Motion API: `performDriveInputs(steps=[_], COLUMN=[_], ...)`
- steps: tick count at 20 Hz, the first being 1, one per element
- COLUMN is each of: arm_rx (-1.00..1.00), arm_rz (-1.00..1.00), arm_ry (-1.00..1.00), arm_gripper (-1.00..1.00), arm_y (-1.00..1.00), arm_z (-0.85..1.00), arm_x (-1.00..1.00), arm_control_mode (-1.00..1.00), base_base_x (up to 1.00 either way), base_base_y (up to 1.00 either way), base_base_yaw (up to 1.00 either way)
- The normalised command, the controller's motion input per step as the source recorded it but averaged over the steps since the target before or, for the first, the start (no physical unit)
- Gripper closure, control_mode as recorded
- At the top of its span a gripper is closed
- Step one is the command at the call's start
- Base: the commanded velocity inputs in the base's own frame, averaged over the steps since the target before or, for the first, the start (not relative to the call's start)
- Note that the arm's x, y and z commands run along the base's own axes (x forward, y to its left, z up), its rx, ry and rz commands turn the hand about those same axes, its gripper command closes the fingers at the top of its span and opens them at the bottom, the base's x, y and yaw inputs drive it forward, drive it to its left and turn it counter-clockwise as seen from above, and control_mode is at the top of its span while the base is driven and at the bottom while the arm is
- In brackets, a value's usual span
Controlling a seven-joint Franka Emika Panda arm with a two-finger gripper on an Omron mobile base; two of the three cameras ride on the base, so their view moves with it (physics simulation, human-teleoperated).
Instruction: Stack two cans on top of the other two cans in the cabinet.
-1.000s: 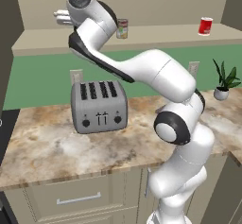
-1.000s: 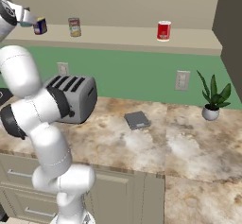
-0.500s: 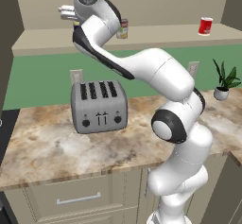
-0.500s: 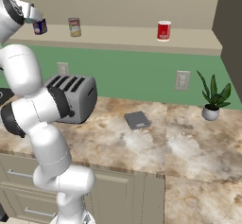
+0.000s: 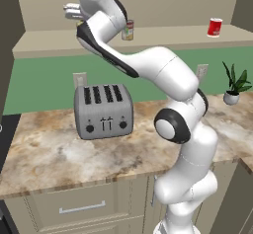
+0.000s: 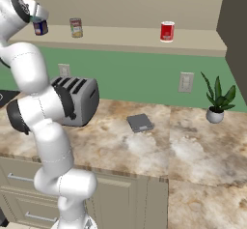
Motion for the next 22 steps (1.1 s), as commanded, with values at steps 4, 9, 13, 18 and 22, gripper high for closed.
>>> performDriveInputs(steps=[4,9,13,18,22], arm_rx=[0.00,0.00,0.00,-0.01,0.00], arm_rz=[0.00,0.00,0.01,0.04,0.01], arm_ry=[0.00,0.00,0.00,0.00,0.00], arm_gripper=[1.00,1.00,1.00,1.00,1.00], arm_y=[0.02,0.08,0.07,0.06,0.04], arm_z=[0.04,0.03,0.00,-0.04,0.02], arm_x=[0.07,0.10,0.12,0.10,0.15], arm_control_mode=[-1.00,-1.00,-1.00,-1.00,-1.00], base_base_x=[0.00,0.00,0.00,0.00,0.00], base_base_y=[0.00,0.00,0.00,0.00,0.00], base_base_yaw=[0.00,0.00,0.00,0.00,0.00])
